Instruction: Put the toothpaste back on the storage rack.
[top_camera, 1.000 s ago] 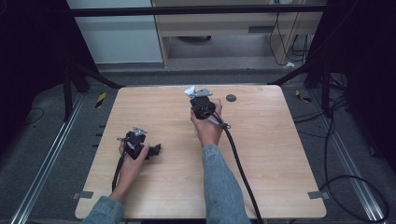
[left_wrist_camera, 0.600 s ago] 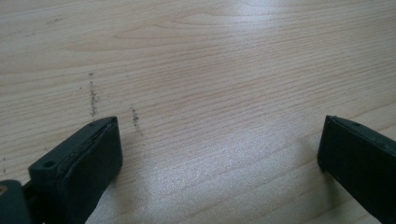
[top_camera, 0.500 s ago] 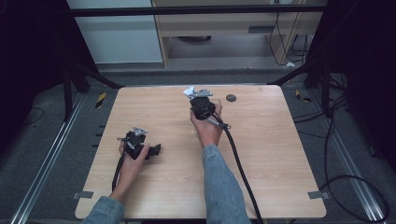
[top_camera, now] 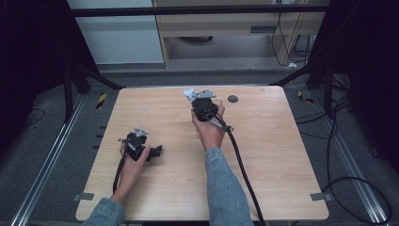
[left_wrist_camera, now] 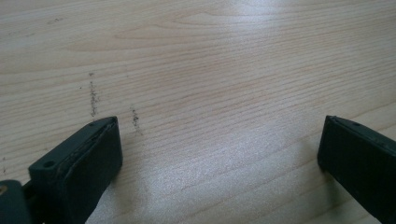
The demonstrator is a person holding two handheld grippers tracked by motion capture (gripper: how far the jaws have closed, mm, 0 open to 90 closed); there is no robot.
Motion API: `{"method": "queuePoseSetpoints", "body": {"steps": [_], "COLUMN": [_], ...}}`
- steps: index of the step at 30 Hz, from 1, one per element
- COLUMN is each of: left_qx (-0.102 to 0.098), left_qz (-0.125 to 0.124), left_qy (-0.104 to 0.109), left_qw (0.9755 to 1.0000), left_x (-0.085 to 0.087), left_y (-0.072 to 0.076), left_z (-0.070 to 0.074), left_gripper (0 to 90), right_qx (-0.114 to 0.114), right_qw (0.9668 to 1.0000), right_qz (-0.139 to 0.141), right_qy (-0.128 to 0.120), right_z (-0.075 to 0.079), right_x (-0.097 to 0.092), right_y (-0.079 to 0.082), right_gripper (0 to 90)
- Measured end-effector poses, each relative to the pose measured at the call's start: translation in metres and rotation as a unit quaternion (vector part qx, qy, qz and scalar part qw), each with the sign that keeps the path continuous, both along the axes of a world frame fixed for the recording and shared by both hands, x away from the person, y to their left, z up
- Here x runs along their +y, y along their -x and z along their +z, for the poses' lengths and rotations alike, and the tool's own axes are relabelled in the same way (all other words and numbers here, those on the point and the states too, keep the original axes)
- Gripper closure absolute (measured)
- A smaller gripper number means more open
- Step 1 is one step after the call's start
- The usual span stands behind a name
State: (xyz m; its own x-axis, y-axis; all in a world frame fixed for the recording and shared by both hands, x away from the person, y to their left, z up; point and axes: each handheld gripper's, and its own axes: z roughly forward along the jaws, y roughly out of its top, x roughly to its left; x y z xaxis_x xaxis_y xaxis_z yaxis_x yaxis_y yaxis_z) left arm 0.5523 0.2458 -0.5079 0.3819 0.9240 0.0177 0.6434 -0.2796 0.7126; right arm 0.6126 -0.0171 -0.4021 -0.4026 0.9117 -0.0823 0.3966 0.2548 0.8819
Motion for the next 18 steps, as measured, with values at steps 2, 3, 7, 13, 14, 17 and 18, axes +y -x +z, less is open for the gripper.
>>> {"method": "queuePoseSetpoints", "body": {"steps": [2,3,7,13,14,17,18], "left_qx": [0.000,0.000,0.000,0.000,0.000,0.000,0.000], "left_qz": [0.000,0.000,0.000,0.000,0.000,0.000,0.000], "left_qy": [0.000,0.000,0.000,0.000,0.000,0.000,0.000], "left_qw": [1.0000,1.0000,1.0000,1.0000,1.0000,1.0000,1.0000], "left_x": [0.000,0.000,0.000,0.000,0.000,0.000,0.000], "left_y": [0.000,0.000,0.000,0.000,0.000,0.000,0.000], "left_z": [0.000,0.000,0.000,0.000,0.000,0.000,0.000], "left_gripper": [0.0,0.0,0.0,0.0,0.0,0.0,0.0], "right_qx": [-0.003,-0.003,-0.006,-0.005,-0.005,-0.002,-0.002], "right_qw": [1.0000,1.0000,1.0000,0.9999,0.9999,0.9999,0.9999], "right_qz": [-0.001,-0.002,-0.005,-0.008,-0.008,-0.010,-0.010], "right_qy": [-0.001,-0.002,-0.006,-0.008,-0.009,-0.009,-0.011], "right_z": [0.002,0.003,0.006,0.008,0.008,0.009,0.010], "right_x": [-0.002,-0.003,-0.008,-0.014,-0.015,-0.019,-0.020], "right_y": [0.001,0.001,0.003,0.004,0.004,0.006,0.006], "right_gripper": [72.1,72.1,72.1,71.9,71.8,71.2,71.2]}}
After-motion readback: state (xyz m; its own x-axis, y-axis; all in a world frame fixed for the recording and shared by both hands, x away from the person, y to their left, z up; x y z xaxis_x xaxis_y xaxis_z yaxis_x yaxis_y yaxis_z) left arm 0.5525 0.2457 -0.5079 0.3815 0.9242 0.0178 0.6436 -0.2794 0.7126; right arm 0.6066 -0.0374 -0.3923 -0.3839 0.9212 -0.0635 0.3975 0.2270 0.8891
